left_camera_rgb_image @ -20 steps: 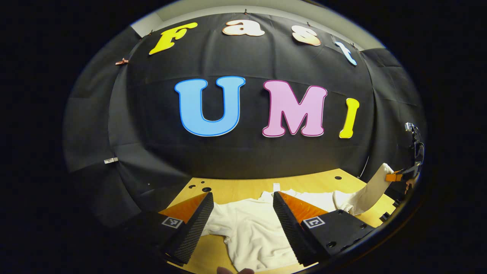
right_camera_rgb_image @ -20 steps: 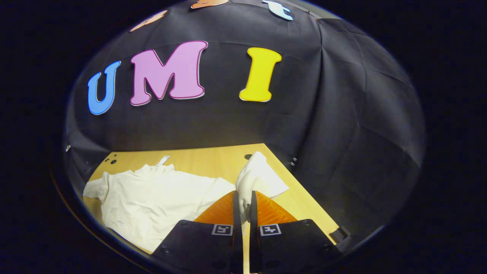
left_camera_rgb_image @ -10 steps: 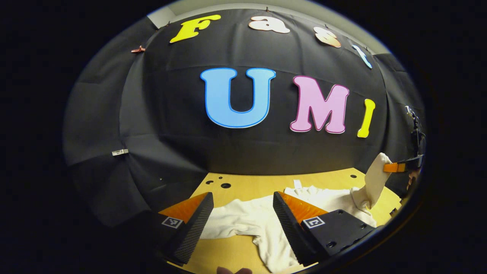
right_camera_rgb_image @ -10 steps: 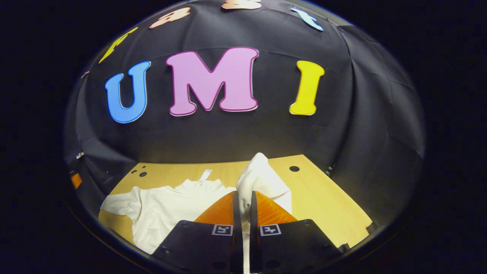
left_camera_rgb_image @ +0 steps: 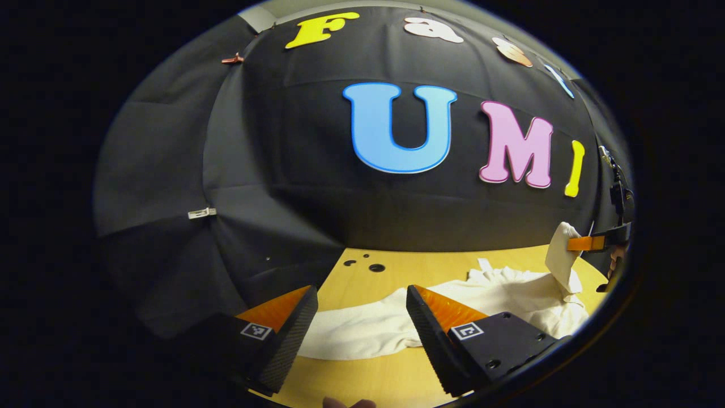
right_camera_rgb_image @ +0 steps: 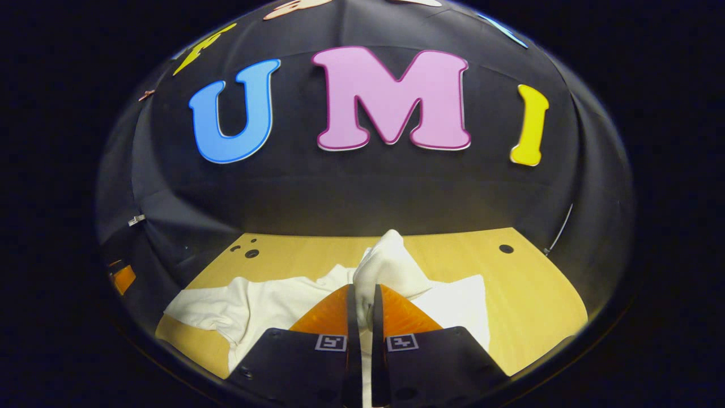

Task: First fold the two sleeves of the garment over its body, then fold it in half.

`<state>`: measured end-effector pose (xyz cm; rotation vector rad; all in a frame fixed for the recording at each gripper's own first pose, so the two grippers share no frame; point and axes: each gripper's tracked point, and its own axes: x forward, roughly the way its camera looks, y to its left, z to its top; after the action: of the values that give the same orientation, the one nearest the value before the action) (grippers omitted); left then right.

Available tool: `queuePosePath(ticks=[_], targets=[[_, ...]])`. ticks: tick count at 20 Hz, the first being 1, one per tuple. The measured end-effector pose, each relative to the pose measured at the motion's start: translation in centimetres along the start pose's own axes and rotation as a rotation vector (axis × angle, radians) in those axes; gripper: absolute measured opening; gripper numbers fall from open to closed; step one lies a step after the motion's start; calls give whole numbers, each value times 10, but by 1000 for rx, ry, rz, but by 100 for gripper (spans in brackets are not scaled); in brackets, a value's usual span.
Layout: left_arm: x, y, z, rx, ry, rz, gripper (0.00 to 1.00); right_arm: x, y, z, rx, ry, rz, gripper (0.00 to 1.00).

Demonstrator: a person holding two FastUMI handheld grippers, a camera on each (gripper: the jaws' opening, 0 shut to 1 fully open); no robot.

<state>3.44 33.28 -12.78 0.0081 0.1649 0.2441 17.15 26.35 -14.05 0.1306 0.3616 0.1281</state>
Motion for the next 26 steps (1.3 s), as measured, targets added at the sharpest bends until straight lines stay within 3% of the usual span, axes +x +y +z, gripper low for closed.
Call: queuePosePath(ticks=[3,8,15,17,18,19,20,21,22,24,25,26], targets=[[6,32,-23,-22,35,53,99,24,42,-29,-31,70,80,11],[10,77,-56,-41,83,129,99,50,88,-77,-95,173,143,11],[29,117,-115,-102,205,146,99,63,126,-135,-129,313,183,17],[34,122,-127,-126,232,146,98,60,137,-139,-89,334,220,23],[38,125,-131,-136,246,145,96,56,144,-140,-76,345,246,39],[41,127,-138,-143,262,142,96,55,149,-144,-73,353,266,45],[45,128,-144,-144,278,141,95,51,156,-146,-69,364,292,45],[50,128,-150,-142,292,141,95,45,167,-150,-57,378,336,36],[54,130,-153,-139,304,142,95,35,180,-151,-33,393,396,46],[63,134,-163,-139,332,145,96,18,191,-147,-9,402,467,51],[66,135,-169,-139,350,144,95,13,189,-145,-4,398,477,45],[70,137,-174,-137,367,142,95,8,185,-141,4,391,476,46]])
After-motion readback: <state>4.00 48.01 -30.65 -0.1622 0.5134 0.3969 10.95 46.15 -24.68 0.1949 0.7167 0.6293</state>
